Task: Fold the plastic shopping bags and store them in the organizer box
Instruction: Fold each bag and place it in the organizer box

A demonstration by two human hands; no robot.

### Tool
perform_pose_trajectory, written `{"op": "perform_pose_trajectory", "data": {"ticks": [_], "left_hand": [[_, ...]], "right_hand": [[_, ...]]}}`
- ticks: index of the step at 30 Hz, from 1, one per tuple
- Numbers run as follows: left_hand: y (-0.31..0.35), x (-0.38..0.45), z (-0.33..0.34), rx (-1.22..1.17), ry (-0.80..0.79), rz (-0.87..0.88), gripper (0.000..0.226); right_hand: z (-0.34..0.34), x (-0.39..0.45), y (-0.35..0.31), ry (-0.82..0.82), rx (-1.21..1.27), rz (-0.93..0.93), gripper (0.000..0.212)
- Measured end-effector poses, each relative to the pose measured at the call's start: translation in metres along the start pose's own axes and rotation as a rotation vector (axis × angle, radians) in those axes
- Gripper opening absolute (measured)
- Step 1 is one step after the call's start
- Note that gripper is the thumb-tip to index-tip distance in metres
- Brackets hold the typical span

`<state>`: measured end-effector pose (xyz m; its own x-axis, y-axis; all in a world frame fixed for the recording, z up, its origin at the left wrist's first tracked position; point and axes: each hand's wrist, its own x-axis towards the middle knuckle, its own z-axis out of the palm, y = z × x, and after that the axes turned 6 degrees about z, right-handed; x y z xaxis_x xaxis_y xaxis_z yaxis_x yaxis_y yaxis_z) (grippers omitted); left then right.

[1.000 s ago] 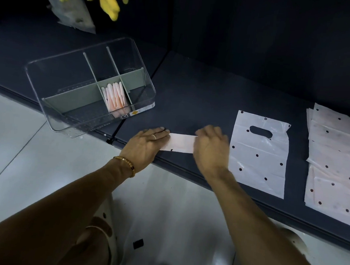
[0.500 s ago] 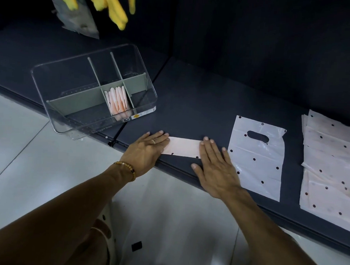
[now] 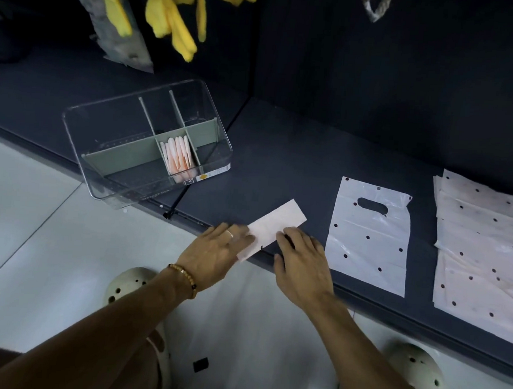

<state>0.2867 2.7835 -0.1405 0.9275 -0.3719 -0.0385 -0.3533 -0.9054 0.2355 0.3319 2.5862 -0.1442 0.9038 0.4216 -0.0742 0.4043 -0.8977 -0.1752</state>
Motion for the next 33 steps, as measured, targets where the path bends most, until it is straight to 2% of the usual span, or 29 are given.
{"op": "perform_pose_trajectory", "data": {"ticks": [2, 4, 7, 9, 13, 17, 19, 27, 30, 32, 33], "left_hand": [[0.001, 0.005, -0.007, -0.009, 0.086, 0.059, 0.049], [0.002, 0.012, -0.013, -0.041, 0.164, 0.086, 0.034], [0.006, 0.022, -0.015, -0.223, 0.137, -0.072, 0.02], [0.009, 0.029, -0.013, -0.361, 0.142, -0.202, 0.018], [0.01, 0.035, -0.01, -0.62, 0.176, -0.378, 0.023], [0.009, 0.046, -0.006, -0.639, 0.171, -0.446, 0.018], [0.011, 0.053, -0.005, -0.637, 0.156, -0.476, 0.017], [0.013, 0.069, -0.003, -0.434, 0.136, -0.633, 0.008], [0.014, 0.066, 0.0, -0.281, 0.22, -0.548, 0.023], [0.012, 0.066, 0.003, -0.205, 0.254, -0.328, 0.029], [0.01, 0.067, 0.004, -0.164, 0.217, -0.21, 0.031]], "right_hand": [[-0.002, 0.001, 0.003, 0.0, 0.032, -0.019, 0.039], [-0.005, 0.003, 0.001, 0.018, 0.055, -0.056, 0.037], [-0.005, 0.007, -0.013, 0.036, 0.141, -0.063, 0.025], [-0.003, 0.012, -0.02, 0.035, 0.322, 0.082, 0.013], [-0.006, 0.023, -0.014, 0.02, 0.704, 0.394, 0.014], [-0.012, 0.035, -0.009, -0.1, 0.842, 0.579, 0.006], [-0.013, 0.04, -0.007, -0.117, 0.865, 0.641, 0.009], [-0.018, 0.056, -0.009, -0.158, 0.715, 0.682, 0.02], [-0.016, 0.058, -0.008, -0.175, 0.686, 0.694, 0.016], [-0.017, 0.06, -0.007, -0.208, 0.69, 0.699, 0.014], [-0.018, 0.061, -0.005, -0.228, 0.696, 0.699, 0.014]]}}
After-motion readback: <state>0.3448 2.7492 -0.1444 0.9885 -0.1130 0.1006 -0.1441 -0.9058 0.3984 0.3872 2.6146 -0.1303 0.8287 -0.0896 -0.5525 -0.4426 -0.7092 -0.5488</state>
